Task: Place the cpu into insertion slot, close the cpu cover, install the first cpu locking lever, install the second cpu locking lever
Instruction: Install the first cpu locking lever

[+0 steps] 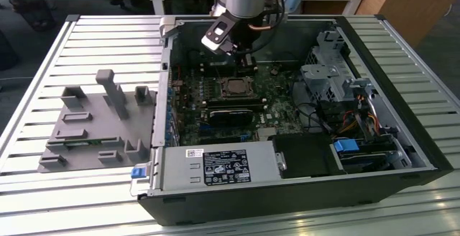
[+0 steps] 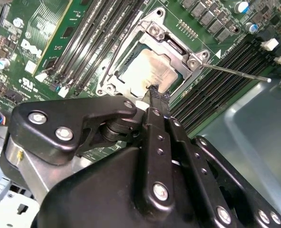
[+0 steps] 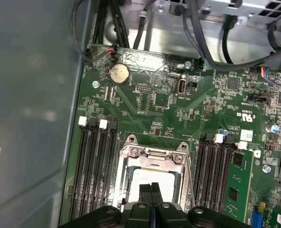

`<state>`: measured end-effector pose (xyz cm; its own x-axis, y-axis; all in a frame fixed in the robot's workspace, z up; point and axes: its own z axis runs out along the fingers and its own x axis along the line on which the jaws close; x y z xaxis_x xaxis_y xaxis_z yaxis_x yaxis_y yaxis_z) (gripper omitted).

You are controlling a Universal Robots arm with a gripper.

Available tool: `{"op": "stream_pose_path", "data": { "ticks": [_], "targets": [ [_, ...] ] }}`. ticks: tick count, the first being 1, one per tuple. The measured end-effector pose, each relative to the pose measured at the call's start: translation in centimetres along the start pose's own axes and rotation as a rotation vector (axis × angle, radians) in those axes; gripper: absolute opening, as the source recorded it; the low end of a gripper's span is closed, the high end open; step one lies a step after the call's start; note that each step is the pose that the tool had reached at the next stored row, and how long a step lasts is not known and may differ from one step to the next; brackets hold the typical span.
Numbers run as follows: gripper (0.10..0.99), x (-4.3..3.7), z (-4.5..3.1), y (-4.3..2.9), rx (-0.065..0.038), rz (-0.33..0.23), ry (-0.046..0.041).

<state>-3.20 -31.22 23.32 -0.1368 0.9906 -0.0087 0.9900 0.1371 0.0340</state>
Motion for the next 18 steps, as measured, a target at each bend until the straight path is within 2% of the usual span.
{"op": "stream_pose_path", "data": {
  "ticks": [7,18],
  "targets": [
    [0.122,0.00,0.00,0.00,0.000,-0.071,0.0014],
    [0.122,0.00,0.00,0.01,-0.001,-0.114,0.0030]
  ]
}}
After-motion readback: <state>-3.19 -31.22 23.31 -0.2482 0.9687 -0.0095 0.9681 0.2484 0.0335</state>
